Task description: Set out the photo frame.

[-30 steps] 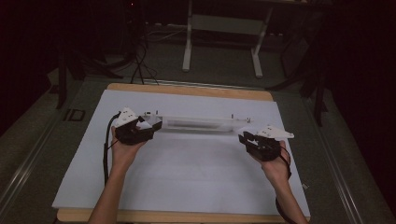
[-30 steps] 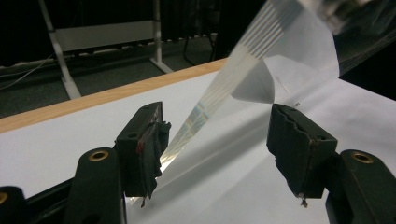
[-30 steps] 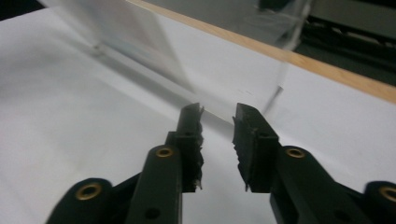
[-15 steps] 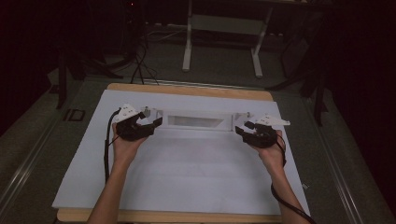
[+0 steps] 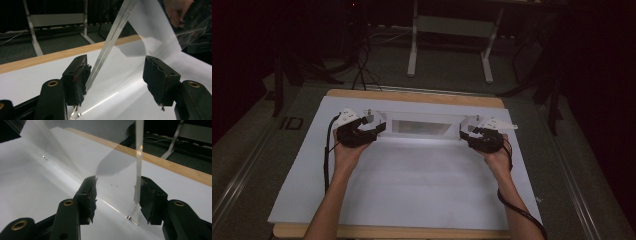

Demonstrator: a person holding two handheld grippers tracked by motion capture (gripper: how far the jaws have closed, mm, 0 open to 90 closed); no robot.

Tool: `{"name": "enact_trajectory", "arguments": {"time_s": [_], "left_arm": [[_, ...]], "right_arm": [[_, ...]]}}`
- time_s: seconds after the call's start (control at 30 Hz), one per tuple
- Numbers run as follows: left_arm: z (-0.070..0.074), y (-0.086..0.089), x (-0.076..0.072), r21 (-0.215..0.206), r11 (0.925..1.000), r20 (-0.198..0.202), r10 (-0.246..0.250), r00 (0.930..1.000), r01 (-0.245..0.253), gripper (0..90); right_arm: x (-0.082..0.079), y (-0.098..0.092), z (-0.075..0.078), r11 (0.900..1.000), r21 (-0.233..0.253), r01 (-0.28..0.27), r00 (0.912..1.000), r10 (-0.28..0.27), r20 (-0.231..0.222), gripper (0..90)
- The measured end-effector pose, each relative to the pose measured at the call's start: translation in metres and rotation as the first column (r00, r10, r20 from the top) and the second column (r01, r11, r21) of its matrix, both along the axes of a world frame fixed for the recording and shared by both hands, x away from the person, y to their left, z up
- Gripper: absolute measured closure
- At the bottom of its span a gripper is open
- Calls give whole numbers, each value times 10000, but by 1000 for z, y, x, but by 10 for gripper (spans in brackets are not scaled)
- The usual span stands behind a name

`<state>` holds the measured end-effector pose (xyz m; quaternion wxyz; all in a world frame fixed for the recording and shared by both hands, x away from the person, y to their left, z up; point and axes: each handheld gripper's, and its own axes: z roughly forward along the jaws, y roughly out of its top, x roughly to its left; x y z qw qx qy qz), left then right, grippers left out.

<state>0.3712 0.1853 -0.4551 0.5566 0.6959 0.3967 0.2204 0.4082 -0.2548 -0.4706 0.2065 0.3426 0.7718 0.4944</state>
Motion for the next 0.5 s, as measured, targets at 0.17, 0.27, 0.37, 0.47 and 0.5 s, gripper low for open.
{"name": "enact_trajectory", "arguments": {"time_s": [0.17,0.27,0.37,0.47,0.5], "left_arm": [[-7,4,5,-635,9976,161,-262,9995,271,348],[-14,3,10,-471,9984,250,-307,9992,318,326],[-15,2,12,-423,9987,354,-282,9990,297,316],[-17,1,16,-393,9991,378,-167,9991,182,316],[-18,1,17,-325,9993,366,-154,9992,166,316]], "right_arm": [[3,-1,0,9998,193,14,9999,-12,-122,507],[5,-1,0,9995,287,94,9998,-89,-161,508],[6,-1,1,9994,326,135,9998,-129,-181,510],[8,-1,1,9992,341,222,9996,-215,-203,513],[8,-1,1,9992,341,222,9996,-215,-203,513]]}}
